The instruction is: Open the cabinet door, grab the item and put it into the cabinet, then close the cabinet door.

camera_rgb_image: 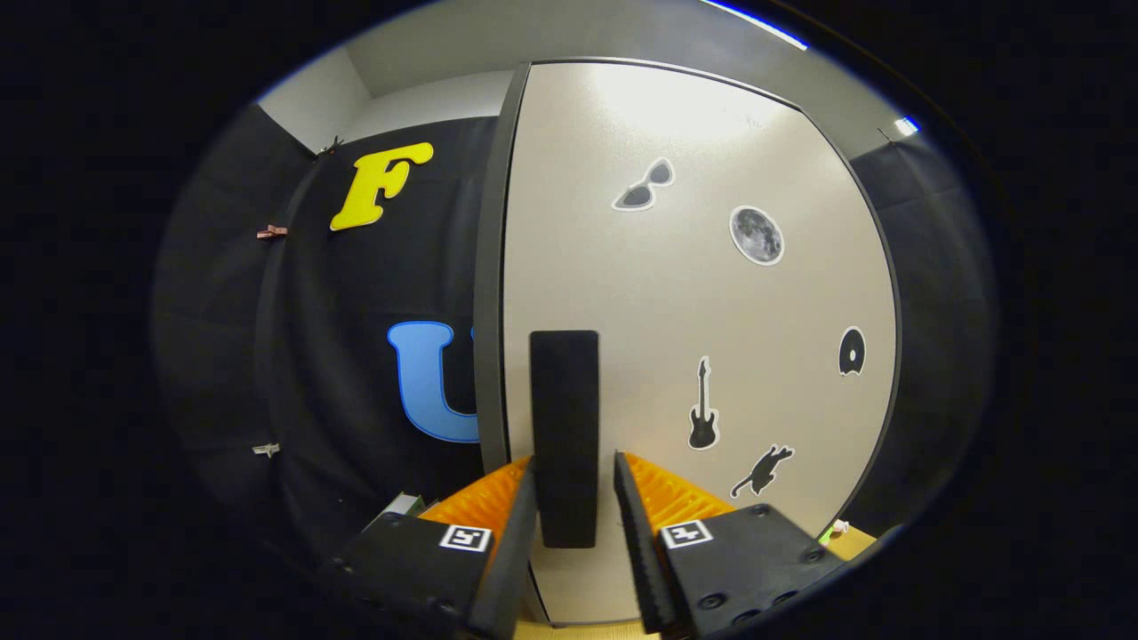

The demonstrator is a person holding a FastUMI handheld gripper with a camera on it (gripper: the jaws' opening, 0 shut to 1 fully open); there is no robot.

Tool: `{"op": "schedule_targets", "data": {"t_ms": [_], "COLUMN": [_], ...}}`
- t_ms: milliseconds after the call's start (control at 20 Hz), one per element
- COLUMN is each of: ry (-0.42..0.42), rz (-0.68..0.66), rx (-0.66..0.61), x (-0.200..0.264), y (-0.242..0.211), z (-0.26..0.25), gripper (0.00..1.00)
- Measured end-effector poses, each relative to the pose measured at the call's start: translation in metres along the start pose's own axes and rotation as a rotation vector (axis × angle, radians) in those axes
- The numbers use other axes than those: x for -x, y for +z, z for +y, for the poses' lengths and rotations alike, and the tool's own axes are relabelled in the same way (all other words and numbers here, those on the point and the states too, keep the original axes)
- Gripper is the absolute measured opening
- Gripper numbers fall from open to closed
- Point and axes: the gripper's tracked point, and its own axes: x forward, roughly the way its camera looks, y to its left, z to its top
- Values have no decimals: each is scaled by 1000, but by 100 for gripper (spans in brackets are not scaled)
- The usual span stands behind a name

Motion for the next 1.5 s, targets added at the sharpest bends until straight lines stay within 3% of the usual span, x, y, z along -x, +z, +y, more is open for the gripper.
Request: {"op": "schedule_targets", "data": {"t_ms": [50, 100, 200, 250, 300, 900, 1300, 1500], "ry": [-14, -21, -31, -30, -30, 47, -98, -118], "rz": [-8, -7, 7, 24, 29, 59, 43, 48], "rx": [17, 20, -7, -25, -28, -31, -39, -56], "x": [-2, -1, -1, 4, 0, 56, 100, 114], "y": [1, 0, 0, -2, -2, 15, 23, 24], "z": [0, -1, -2, -2, -3, -4, -29, -43], "gripper": [38, 38, 24, 24, 12, 12, 12, 12]}}
